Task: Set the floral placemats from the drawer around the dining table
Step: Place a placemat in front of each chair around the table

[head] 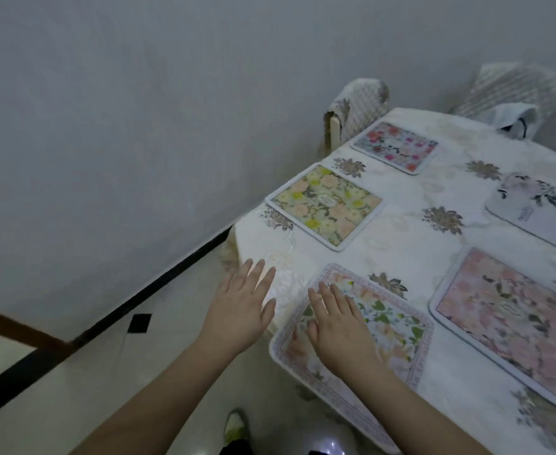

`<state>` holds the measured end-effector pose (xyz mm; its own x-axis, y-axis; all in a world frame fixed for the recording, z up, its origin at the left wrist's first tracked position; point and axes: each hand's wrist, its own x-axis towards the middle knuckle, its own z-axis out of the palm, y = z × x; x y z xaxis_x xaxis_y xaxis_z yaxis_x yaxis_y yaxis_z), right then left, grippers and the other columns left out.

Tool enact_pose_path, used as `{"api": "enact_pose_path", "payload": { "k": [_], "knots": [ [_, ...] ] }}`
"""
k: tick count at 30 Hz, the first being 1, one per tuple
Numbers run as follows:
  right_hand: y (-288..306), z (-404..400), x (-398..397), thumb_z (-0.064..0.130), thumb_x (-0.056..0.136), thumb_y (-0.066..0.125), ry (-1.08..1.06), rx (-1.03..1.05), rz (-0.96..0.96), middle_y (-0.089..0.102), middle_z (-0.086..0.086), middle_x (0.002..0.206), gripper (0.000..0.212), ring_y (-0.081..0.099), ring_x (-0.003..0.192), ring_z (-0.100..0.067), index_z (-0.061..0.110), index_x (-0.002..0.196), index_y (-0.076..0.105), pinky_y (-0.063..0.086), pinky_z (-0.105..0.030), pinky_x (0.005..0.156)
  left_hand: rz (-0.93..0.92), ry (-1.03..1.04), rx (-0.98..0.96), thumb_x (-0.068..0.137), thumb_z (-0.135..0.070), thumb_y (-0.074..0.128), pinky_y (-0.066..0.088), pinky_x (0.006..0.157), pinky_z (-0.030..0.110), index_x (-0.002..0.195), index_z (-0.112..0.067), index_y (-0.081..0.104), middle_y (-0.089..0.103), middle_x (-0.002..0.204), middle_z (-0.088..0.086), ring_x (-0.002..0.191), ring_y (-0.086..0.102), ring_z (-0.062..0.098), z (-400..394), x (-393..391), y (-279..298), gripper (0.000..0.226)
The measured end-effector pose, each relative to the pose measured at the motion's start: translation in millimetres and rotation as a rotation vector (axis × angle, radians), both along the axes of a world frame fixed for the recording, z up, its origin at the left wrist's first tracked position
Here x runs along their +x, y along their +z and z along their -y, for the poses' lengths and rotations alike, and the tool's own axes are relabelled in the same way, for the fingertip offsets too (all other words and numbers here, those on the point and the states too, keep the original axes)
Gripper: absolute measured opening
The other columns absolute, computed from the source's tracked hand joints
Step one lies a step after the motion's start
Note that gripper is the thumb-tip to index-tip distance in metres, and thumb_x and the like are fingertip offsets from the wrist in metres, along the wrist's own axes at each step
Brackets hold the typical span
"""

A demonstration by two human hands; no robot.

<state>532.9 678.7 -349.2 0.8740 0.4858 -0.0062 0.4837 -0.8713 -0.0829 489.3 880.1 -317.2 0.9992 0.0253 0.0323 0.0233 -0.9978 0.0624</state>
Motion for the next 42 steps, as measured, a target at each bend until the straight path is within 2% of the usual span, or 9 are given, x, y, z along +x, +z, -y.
{"api": "enact_pose_path", "payload": {
  "k": [8, 15, 19, 24, 30, 34, 36, 38, 42],
  "knots": [
    [-11.2, -10.4, 12.2, 0.038, 0.088, 0.035, -0.269, -0.026, -0.025, 0.054, -0.009, 0.143, 0.057, 0.050, 0.132, -0.027, 0.016, 0.137, 0.056, 0.034, -0.041, 0.107, 0.076, -0.347, -0.021, 0.093, -0.044, 0.035, 0.025, 0.108, 0.044, 0.138, -0.016, 0.057, 0.055, 0.143, 0.008, 0.133, 0.050, 0.027, -21.9, 64.7, -25.3, 0.057],
    [-28.4, 25.0, -3.5, 0.043, 0.088, 0.035, -0.571, -0.027, -0.101, 0.058, -0.010, 0.137, 0.059, 0.055, 0.127, -0.028, 0.014, 0.134, 0.059, 0.040, -0.046, 0.104, -0.099, -0.605, -0.015, 0.090, -0.046, 0.036, 0.048, 0.099, 0.047, 0.133, -0.015, 0.062, 0.061, 0.136, 0.009, 0.127, 0.057, 0.028, 18.7, 105.1, -56.4, 0.059],
    [-40.2, 54.8, -8.4, 0.045, 0.093, 0.026, -0.683, -0.009, -0.166, 0.041, -0.011, 0.152, 0.064, 0.038, 0.141, -0.029, 0.014, 0.146, 0.043, 0.025, -0.043, 0.114, -0.197, -0.673, 0.024, 0.090, -0.047, 0.035, 0.048, 0.099, 0.047, 0.136, -0.017, 0.058, 0.058, 0.140, 0.008, 0.129, 0.055, 0.027, 45.5, 114.1, -73.9, 0.060],
    [-58.1, 86.8, -5.9, 0.047, 0.088, 0.055, -0.788, -0.003, -0.233, 0.052, -0.013, 0.143, 0.061, 0.050, 0.132, -0.032, 0.014, 0.139, 0.052, 0.041, -0.046, 0.106, -0.327, -0.705, 0.043, 0.087, -0.051, 0.035, 0.051, 0.094, 0.046, 0.134, -0.018, 0.060, 0.060, 0.137, 0.007, 0.126, 0.057, 0.027, 62.9, 122.4, -93.6, 0.063],
    [-76.2, 106.0, -9.8, 0.047, 0.095, 0.048, -0.778, 0.042, -0.364, 0.020, -0.016, 0.161, 0.073, 0.020, 0.148, -0.034, 0.014, 0.154, 0.021, 0.018, -0.047, 0.117, -0.444, -0.769, 0.110, 0.082, -0.071, 0.028, 0.037, 0.110, 0.048, 0.151, -0.027, 0.034, 0.028, 0.159, 0.000, 0.144, 0.035, 0.026, 61.4, 126.3, -125.7, 0.083],
    [-83.8, 111.1, -12.7, 0.054, 0.095, 0.048, -0.780, 0.019, -0.418, 0.006, -0.011, 0.164, 0.079, 0.007, 0.150, -0.031, 0.020, 0.156, 0.010, 0.008, -0.047, 0.120, -0.494, -0.706, 0.081, 0.081, -0.074, 0.032, 0.053, 0.090, 0.050, 0.142, -0.029, 0.043, 0.052, 0.145, 0.002, 0.125, 0.058, 0.031, 59.2, 125.9, -129.6, 0.077],
    [-84.8, 110.6, -12.2, 0.056, 0.093, 0.050, -0.807, 0.011, -0.415, 0.004, -0.016, 0.163, 0.080, 0.005, 0.150, -0.034, 0.022, 0.156, 0.011, 0.007, -0.048, 0.120, -0.435, -0.676, 0.049, 0.079, -0.080, 0.026, 0.048, 0.095, 0.055, 0.147, -0.032, 0.037, 0.043, 0.153, 0.006, 0.134, 0.048, 0.034, 58.4, 124.7, -129.3, 0.084],
    [-83.6, 109.1, -10.6, 0.059, 0.091, 0.051, -0.854, -0.008, -0.441, 0.002, -0.024, 0.161, 0.083, 0.005, 0.148, -0.040, 0.026, 0.155, 0.010, 0.007, -0.050, 0.119, -0.437, -0.609, -0.046, 0.070, -0.091, 0.017, 0.030, 0.113, 0.053, 0.155, -0.033, 0.019, 0.007, 0.164, 0.009, 0.149, 0.017, 0.031, 57.7, 121.8, -131.4, 0.103],
    [-82.0, 109.7, -6.0, 0.065, 0.087, 0.052, -0.939, 0.008, -0.516, 0.002, -0.033, 0.157, 0.088, 0.007, 0.147, -0.044, 0.032, 0.154, 0.006, 0.008, -0.050, 0.118, -0.485, -0.339, -0.346, 0.073, -0.075, 0.061, 0.020, 0.119, 0.042, 0.157, -0.028, 0.012, -0.022, 0.162, 0.006, 0.151, -0.004, 0.028, 57.1, 109.9, -128.0, 0.108]
  ]
}}
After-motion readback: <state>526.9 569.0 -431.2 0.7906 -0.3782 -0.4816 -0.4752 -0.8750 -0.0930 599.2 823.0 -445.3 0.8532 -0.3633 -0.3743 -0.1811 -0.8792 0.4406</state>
